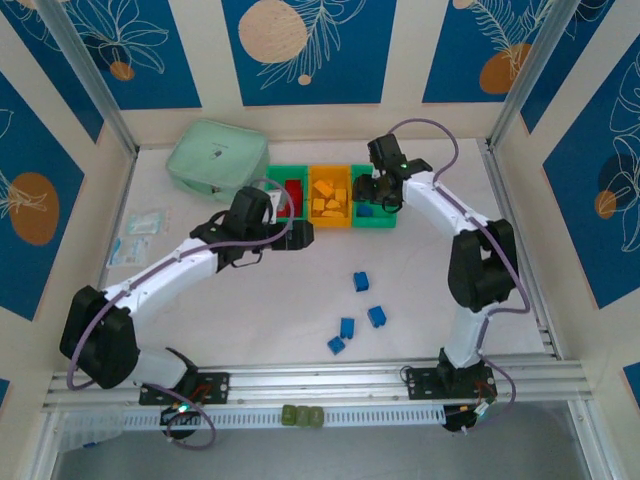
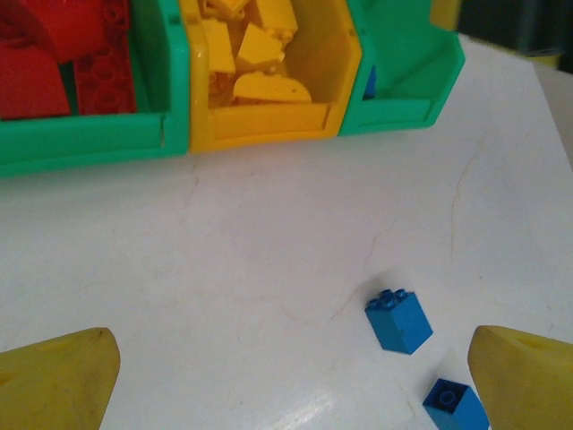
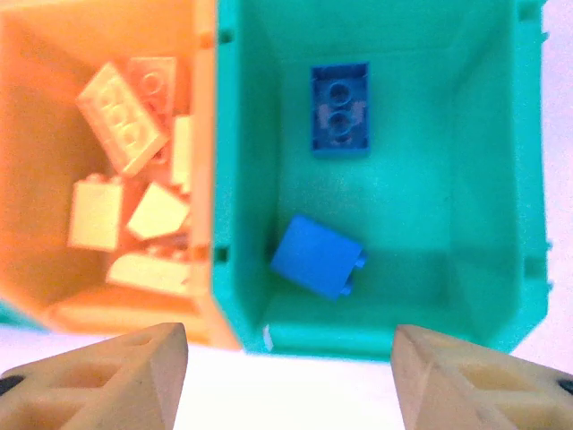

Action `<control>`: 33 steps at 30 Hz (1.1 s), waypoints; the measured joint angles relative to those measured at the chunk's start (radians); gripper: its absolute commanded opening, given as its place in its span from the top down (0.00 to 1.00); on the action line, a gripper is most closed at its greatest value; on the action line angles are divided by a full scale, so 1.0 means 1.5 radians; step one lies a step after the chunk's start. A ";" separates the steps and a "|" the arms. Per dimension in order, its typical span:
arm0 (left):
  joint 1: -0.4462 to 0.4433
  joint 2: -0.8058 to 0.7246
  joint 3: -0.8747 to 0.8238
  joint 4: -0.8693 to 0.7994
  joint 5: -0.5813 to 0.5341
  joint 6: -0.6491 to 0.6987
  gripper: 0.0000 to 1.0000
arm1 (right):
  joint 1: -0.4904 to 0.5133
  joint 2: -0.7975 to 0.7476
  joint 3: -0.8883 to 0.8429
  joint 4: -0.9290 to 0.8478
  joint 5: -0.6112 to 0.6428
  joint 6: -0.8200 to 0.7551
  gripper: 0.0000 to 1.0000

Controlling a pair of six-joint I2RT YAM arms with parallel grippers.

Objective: Sort the legos into containers by color
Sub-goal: Place the lego in the container, then pick up the lego from the center of the table.

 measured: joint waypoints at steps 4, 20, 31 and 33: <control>0.000 -0.027 -0.042 0.004 0.002 -0.016 0.01 | 0.024 -0.058 -0.066 0.004 -0.010 0.000 0.36; 0.000 -0.113 -0.167 0.041 -0.005 -0.090 0.01 | 0.175 -0.131 -0.272 -0.041 0.041 0.045 0.32; -0.007 -0.112 -0.176 0.076 -0.005 -0.117 0.01 | 0.201 -0.131 -0.351 -0.023 0.036 0.088 0.39; -0.009 -0.110 -0.176 0.080 -0.005 -0.117 0.01 | 0.212 -0.131 -0.355 -0.016 0.033 0.088 0.42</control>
